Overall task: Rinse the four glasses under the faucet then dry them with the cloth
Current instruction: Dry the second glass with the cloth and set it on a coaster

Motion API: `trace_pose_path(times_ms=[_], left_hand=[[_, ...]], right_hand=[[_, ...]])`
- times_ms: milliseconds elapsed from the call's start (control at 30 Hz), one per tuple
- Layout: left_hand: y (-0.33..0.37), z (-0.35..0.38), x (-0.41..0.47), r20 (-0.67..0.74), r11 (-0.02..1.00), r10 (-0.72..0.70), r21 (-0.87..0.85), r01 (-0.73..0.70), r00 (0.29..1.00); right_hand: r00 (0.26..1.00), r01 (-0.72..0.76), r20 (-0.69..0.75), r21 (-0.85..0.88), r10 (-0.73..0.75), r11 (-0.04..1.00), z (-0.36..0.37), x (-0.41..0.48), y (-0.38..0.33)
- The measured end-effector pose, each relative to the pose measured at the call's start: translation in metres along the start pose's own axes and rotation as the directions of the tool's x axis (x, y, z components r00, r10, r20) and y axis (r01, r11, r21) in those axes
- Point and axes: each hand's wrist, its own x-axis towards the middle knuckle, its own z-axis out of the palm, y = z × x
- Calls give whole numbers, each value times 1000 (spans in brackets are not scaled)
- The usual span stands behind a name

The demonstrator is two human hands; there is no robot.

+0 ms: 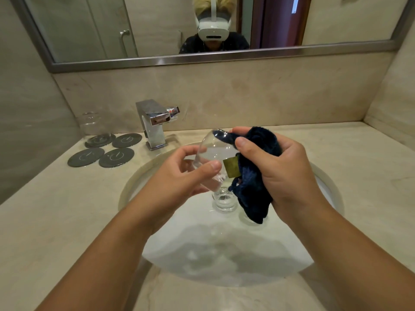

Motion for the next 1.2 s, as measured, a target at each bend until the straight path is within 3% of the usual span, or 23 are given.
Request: trace_pose_path(times_ms=[133, 233, 433, 667, 767, 933, 1200], left_hand=[[-4, 5, -2, 17, 994, -26, 102, 25, 999], [-5, 9, 0, -50, 986, -14, 163, 22, 999], [0, 0, 6, -149, 994, 37, -92, -51, 988], [-3, -3, 2, -171, 991, 83, 121, -62, 982], [2, -9, 3, -268, 993, 78, 104, -51, 960], [9, -34, -3, -319, 982, 62, 187, -1, 946], [10, -89, -21, -418, 970, 121, 242, -18, 900]], right_hand=[[998, 30, 62, -3, -29, 1000, 0, -1, -3], [993, 30, 113, -12, -29, 999, 0, -2, -2], [996, 2, 83, -112, 7, 994, -2, 2, 11], [998, 24, -51, -100, -29, 995, -5, 3, 13], [998, 28, -57, -142, -36, 990, -1, -2, 14], [1000, 6, 19, -210, -2, 978, 19, -10, 4], [978, 104, 206, -312, -40, 944, 78, -7, -8]])
